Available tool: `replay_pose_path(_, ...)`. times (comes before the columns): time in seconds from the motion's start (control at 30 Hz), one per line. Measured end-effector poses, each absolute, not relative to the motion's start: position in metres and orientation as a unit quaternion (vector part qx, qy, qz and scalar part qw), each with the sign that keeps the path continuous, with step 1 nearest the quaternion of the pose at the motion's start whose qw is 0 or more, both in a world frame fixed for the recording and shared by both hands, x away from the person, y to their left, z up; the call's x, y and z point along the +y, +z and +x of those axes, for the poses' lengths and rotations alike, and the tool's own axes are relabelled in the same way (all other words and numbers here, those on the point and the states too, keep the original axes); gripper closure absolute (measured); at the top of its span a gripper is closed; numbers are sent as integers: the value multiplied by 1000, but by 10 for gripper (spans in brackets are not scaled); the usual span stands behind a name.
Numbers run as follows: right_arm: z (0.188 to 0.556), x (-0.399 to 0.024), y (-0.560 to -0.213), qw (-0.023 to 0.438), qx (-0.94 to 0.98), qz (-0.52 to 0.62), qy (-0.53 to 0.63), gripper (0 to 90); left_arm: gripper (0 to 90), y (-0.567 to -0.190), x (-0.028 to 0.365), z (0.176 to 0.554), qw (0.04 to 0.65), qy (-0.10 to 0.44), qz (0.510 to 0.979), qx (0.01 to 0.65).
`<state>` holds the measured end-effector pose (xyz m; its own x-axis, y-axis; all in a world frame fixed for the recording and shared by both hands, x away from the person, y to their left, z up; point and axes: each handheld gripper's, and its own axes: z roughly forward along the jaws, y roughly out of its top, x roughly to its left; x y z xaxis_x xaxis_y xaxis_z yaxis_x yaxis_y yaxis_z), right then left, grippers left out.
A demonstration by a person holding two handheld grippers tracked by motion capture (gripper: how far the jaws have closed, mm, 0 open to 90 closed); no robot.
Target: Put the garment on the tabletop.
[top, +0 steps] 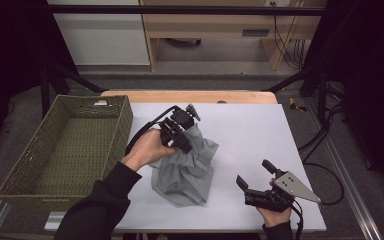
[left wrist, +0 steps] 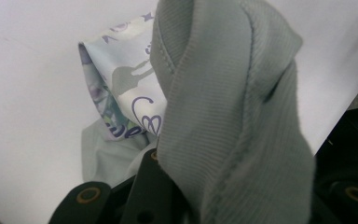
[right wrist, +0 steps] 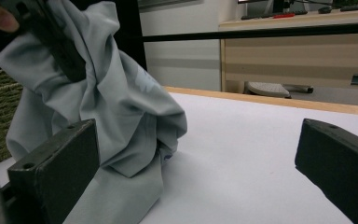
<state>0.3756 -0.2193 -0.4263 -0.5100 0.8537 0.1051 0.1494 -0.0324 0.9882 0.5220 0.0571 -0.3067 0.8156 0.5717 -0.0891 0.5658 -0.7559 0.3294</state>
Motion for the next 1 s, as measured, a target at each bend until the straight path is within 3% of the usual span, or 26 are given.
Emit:
replay_pose_path(0.13,376,-219,-427,298,631,395,598,2,739,-318,56,522,169,4,937,306)
replay_pose_path(0.27,377,-219,-427,297,631,395,598,2,642,-327,57,522,173,3,936,305)
replay_pose_path(0.47,377,-219,-428,300,632,392,597,1,361,-336,61,526,195,-8,930,313)
replay_pose_path(0.63,377,-218,-428,296,630,395,599,1,74,-337,62,519,210,25,927,309)
replay_pose_path(0.7,377,-218,-427,292,629,399,600,1,15,-337,63,517,211,30,926,311)
replay_pose_path(1.0,377,-218,-428,291,630,400,599,1,0,-337,74,506,267,70,914,298)
